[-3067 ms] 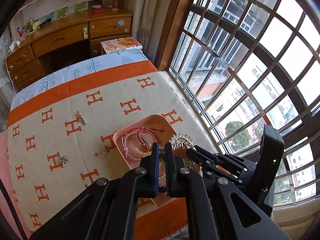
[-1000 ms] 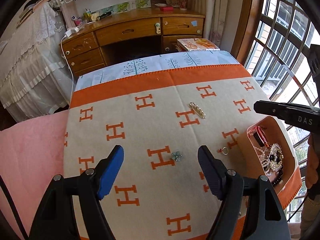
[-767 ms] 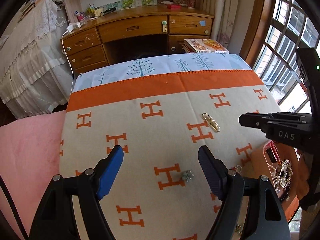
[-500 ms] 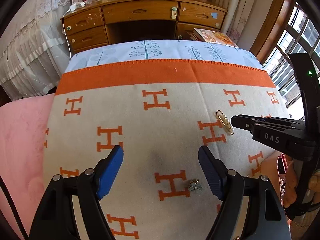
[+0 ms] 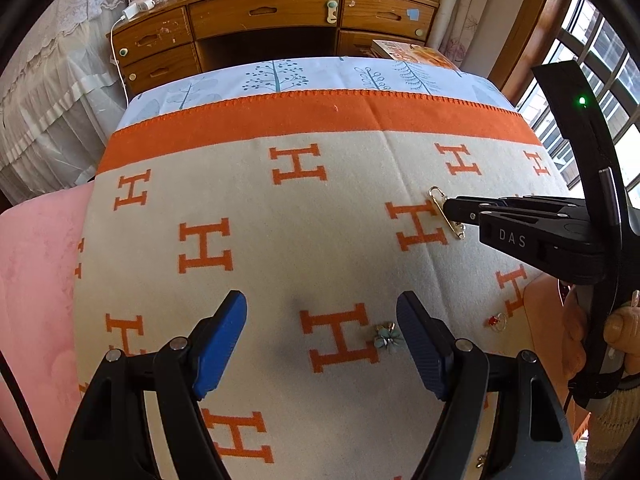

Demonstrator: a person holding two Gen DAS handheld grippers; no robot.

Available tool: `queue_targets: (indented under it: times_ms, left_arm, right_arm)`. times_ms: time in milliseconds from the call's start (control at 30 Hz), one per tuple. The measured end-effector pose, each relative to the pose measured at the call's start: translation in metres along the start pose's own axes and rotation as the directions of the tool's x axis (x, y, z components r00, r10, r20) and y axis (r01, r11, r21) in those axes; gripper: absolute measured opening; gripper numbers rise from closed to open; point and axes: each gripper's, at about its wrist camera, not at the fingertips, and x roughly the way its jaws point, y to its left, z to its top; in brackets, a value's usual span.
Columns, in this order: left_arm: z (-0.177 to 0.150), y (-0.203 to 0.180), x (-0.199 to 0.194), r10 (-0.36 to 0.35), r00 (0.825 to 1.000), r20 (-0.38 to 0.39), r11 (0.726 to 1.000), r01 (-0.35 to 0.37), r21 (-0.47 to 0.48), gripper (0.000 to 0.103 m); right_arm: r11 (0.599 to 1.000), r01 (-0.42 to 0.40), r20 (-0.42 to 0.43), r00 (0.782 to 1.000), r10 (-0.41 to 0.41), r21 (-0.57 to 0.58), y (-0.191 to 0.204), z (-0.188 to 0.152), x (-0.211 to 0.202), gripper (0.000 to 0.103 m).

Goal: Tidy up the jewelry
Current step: 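Grasp the gold bar brooch on the blanket with the right tool, then carry the gold bar brooch to the tray with right tool while left grasps round brooch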

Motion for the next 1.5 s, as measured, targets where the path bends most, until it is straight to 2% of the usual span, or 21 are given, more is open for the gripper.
queue_targets:
  times_ms: [200, 367, 467, 533, 633, 700, 733, 833, 900, 1033, 1167, 1233, 1500]
  left_arm:
    - [-0.02, -0.019, -0.016, -0.024, 1.0, 0.005, 0.998, 0.024, 0.064, 0.076]
    - [-0.051, -0.048, -0.029, -0.082, 0.997, -0.005, 0.981, 0.082, 0.174, 0.076]
    - [-0.075, -0.068, -0.036, -0.139, 0.99, -0.008, 0.952, 0.136, 0.273, 0.076]
    - [-0.093, -0.079, -0.041, -0.169, 0.986, -0.002, 0.922, 0.159, 0.352, 0.076]
    - [-0.122, -0.094, -0.048, -0.17, 0.985, 0.012, 0.876, 0.145, 0.459, 0.076]
    - [-0.139, -0.101, -0.051, -0.179, 0.984, -0.004, 0.859, 0.158, 0.487, 0.075]
    - [-0.146, -0.104, -0.051, -0.189, 0.982, -0.021, 0.855, 0.174, 0.488, 0.071]
    - [-0.164, -0.113, -0.049, -0.225, 0.97, -0.086, 0.85, 0.239, 0.469, 0.057]
    - [-0.172, -0.12, -0.045, -0.234, 0.966, -0.112, 0.852, 0.259, 0.454, 0.055]
    - [-0.179, -0.13, -0.036, -0.235, 0.963, -0.13, 0.874, 0.269, 0.404, 0.054]
    - [-0.174, -0.136, -0.028, -0.239, 0.963, -0.124, 0.896, 0.268, 0.353, 0.037]
    - [-0.173, -0.139, -0.026, -0.245, 0.961, -0.127, 0.899, 0.274, 0.341, 0.031]
    - [-0.176, -0.16, -0.025, -0.215, 0.971, -0.104, 0.897, 0.239, 0.372, 0.029]
  right_arm:
    - [0.996, -0.079, 0.046, 0.996, 0.077, 0.038, -0.009, -0.027, -0.035, 0.007]
    - [0.985, -0.16, 0.112, 0.982, 0.152, 0.06, -0.018, -0.066, -0.078, 0.007]
    - [0.975, -0.208, 0.141, 0.97, 0.197, 0.072, -0.025, -0.096, -0.101, 0.007]
    - [0.971, -0.227, 0.156, 0.964, 0.213, 0.072, -0.027, -0.116, -0.114, 0.007]
    - [0.966, -0.249, 0.167, 0.957, 0.235, 0.068, -0.031, -0.147, -0.129, 0.007]
    - [0.962, -0.265, 0.175, 0.952, 0.25, 0.071, -0.032, -0.166, -0.137, 0.007]
    - [0.957, -0.279, 0.177, 0.949, 0.263, 0.074, -0.033, -0.174, -0.14, 0.007]
    - [0.948, -0.307, 0.184, 0.94, 0.288, 0.082, -0.036, -0.195, -0.145, 0.007]
    - [0.942, -0.322, 0.193, 0.934, 0.3, 0.091, -0.04, -0.204, -0.147, 0.007]
    - [0.933, -0.347, 0.214, 0.922, 0.321, 0.093, -0.042, -0.214, -0.152, 0.007]
    - [0.931, -0.354, 0.235, 0.915, 0.326, 0.088, -0.047, -0.221, -0.158, 0.007]
    - [0.931, -0.353, 0.248, 0.914, 0.322, 0.091, -0.053, -0.225, -0.162, 0.007]
    - [0.934, -0.343, 0.29, 0.908, 0.302, 0.1, -0.076, -0.236, -0.169, 0.007]
